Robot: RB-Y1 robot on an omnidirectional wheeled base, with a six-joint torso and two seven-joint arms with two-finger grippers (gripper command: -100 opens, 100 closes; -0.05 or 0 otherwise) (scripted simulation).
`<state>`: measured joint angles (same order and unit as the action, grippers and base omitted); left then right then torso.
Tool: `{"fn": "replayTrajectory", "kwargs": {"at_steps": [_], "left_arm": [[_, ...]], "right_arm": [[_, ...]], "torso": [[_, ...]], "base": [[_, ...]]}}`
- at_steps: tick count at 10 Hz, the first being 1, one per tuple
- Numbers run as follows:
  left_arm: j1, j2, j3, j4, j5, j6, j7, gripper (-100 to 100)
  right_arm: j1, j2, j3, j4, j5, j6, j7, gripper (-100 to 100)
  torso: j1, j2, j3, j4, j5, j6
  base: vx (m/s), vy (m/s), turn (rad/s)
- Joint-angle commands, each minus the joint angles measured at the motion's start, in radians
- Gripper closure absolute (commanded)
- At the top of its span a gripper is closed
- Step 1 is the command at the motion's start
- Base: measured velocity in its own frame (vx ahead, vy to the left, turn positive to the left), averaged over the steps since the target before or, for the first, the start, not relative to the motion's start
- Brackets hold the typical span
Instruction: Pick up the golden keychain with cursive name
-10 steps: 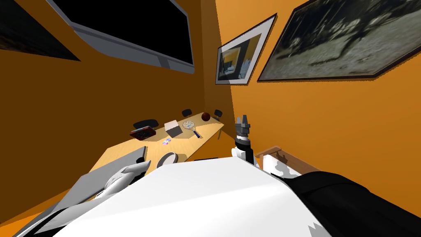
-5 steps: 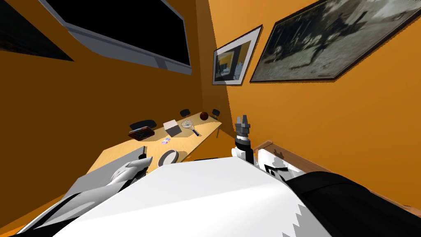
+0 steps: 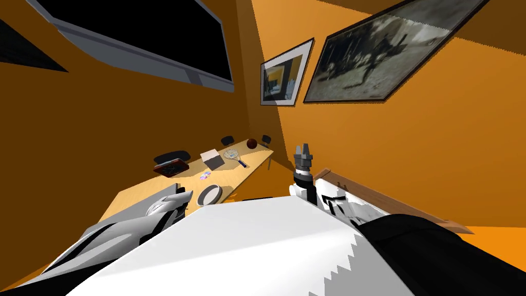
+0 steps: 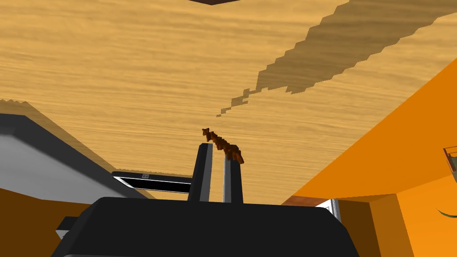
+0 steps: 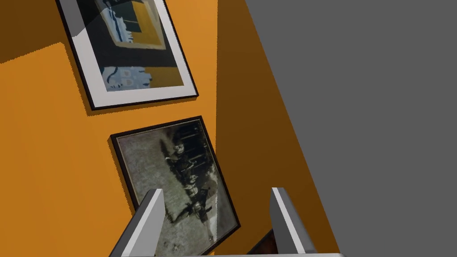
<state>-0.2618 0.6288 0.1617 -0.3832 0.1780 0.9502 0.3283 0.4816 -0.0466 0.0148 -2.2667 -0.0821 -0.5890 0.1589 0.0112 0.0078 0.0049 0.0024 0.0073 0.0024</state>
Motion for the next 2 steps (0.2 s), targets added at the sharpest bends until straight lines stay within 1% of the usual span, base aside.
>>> {"fn": "replayTrajectory", "kwargs": {"at_steps": [1,2], "left_arm": [[0.0,0.0,0.0,0.0,0.0,0.0,0.0,100],[-0.002,0.0,0.0,0.005,0.0,-0.001,0.0,0]], "right_arm": [[0.0,0.0,0.0,0.0,0.0,0.0,0.0,0],[0.0,0.0,0.0,0.0,0.0,0.0,0.0,0]], "torso": [[0.0,0.0,0.0,0.0,0.0,0.0],[0.0,-0.004,-0.002,-0.001,0.0,0.0]], "base": [[-0.033,0.001,0.004],[-0.009,0.0,0.002]]}}
